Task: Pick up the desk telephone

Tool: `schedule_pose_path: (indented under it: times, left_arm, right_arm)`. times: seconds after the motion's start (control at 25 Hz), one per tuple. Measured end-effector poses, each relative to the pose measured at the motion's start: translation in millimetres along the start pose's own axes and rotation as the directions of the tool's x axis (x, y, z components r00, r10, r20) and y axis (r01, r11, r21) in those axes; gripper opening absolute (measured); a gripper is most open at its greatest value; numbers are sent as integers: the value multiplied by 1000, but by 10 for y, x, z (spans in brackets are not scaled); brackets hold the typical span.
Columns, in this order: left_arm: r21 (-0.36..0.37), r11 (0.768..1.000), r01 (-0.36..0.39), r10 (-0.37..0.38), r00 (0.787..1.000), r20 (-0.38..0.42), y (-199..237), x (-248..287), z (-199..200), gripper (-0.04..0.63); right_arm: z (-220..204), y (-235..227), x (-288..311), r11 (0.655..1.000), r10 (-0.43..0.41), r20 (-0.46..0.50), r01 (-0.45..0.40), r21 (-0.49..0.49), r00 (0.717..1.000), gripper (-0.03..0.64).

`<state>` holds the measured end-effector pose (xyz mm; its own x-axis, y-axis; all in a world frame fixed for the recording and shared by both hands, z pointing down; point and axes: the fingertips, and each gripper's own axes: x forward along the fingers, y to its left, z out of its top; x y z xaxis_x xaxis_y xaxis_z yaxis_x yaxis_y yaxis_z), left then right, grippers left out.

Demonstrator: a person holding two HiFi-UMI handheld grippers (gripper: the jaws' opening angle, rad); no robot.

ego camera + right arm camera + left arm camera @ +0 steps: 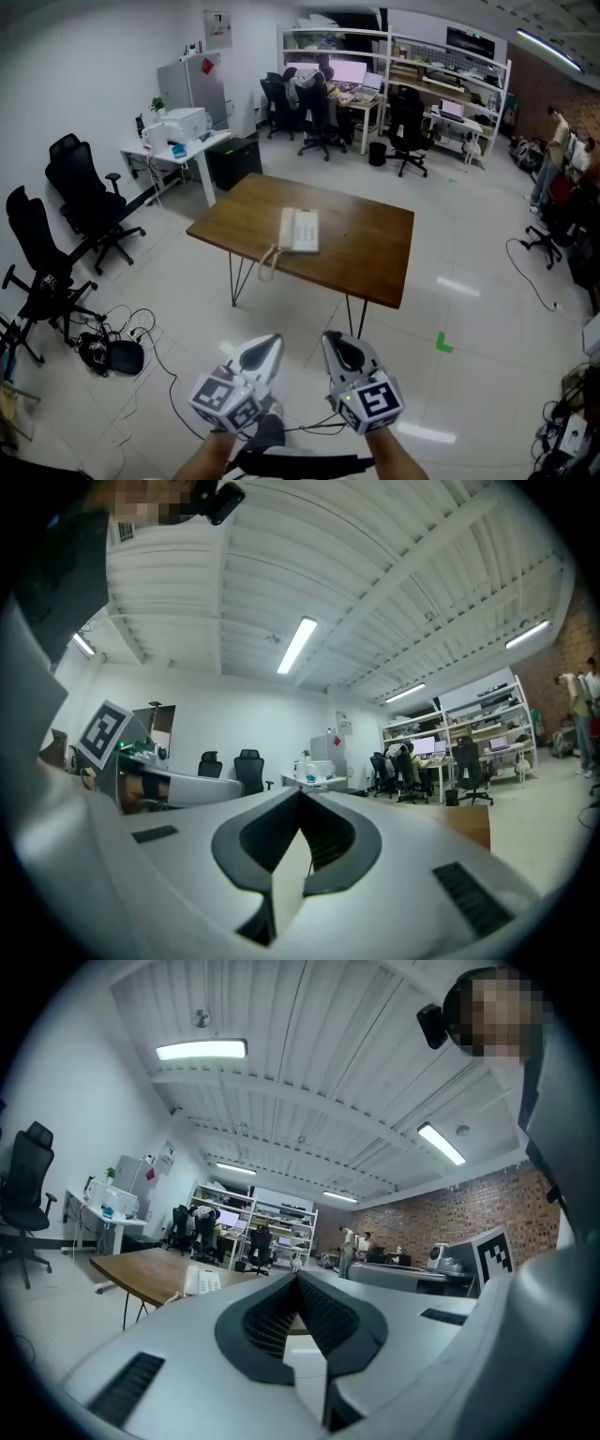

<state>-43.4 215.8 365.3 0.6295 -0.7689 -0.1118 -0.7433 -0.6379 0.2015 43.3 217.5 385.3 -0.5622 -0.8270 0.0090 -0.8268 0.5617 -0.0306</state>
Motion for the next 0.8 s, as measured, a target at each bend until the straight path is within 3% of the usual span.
schedule_pose_path:
  times: [0.8]
  left_arm:
    - [-43, 999, 23, -25, 999, -47, 854, 953, 42, 5]
  right_arm:
    - [-54, -591, 1063, 1000, -24, -67, 25, 18, 997, 5]
